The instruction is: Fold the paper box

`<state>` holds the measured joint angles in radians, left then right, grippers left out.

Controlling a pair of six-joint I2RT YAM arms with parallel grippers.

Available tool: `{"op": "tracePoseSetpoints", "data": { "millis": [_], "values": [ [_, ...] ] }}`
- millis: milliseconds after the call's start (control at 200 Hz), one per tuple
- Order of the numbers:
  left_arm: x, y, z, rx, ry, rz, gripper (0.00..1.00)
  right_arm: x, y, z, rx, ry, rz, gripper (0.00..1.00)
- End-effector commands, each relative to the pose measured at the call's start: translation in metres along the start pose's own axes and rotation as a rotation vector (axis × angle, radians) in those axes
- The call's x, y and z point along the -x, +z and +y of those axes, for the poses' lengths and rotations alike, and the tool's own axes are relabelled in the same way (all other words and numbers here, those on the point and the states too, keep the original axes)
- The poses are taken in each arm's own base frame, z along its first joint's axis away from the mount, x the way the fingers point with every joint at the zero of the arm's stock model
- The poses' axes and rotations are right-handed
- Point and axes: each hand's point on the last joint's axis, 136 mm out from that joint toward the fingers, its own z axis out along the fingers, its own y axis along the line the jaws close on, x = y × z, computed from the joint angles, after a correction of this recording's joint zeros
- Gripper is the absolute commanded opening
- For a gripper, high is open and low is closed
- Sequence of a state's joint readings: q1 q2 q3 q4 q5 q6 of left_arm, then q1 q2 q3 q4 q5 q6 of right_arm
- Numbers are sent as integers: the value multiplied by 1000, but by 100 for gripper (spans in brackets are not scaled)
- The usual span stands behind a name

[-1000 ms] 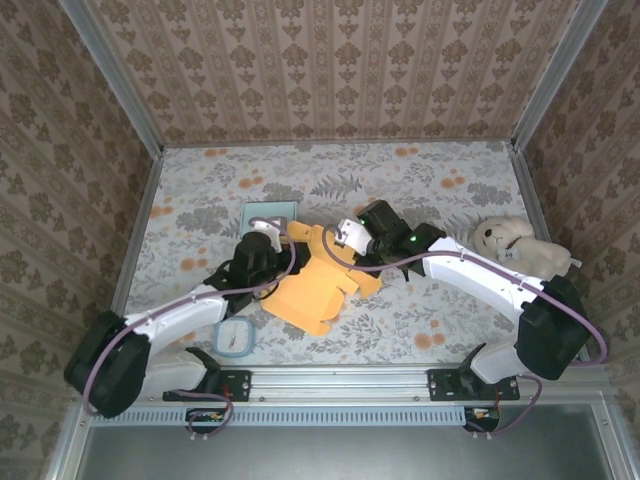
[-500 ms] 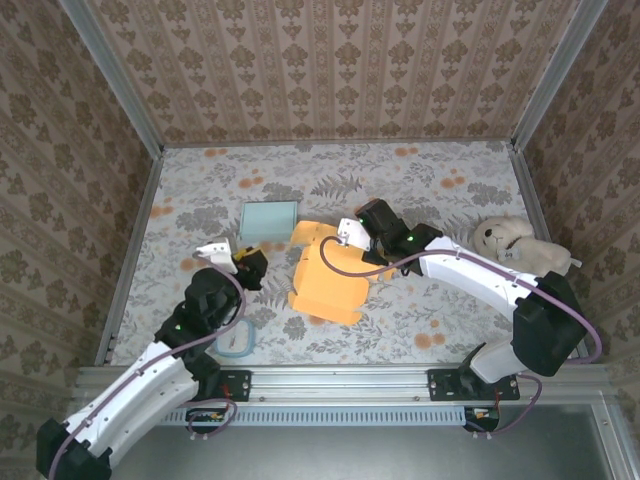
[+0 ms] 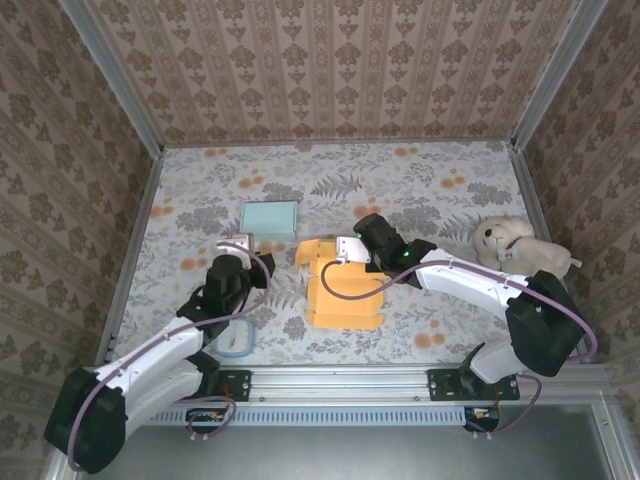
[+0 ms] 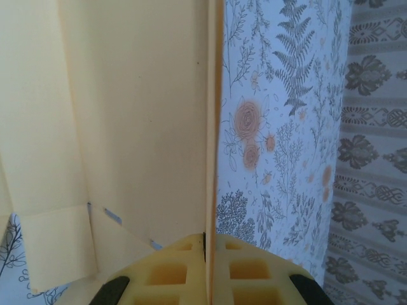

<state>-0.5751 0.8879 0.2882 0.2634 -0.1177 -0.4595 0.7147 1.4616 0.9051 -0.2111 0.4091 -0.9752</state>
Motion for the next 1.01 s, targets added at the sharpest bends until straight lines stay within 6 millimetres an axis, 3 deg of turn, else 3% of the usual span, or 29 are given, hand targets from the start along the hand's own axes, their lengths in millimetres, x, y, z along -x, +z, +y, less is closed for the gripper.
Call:
{"op": "tracePoseSetpoints", "data": {
  "millis": [0, 525, 720, 1000],
  "values": [
    [11, 4, -11, -57, 47, -46, 32, -2, 8, 8, -34, -103, 6, 0],
    [-18, 16, -26, -175, 101, 10, 32, -5, 19, 6, -147, -139, 9, 0],
    [-38, 36, -28, -157, 97, 99, 30, -5, 20, 8, -147, -128, 1, 0],
    [-47, 49, -56, -232, 126, 121, 28, -4, 19, 9, -138, -131, 0, 0]
  ]
}}
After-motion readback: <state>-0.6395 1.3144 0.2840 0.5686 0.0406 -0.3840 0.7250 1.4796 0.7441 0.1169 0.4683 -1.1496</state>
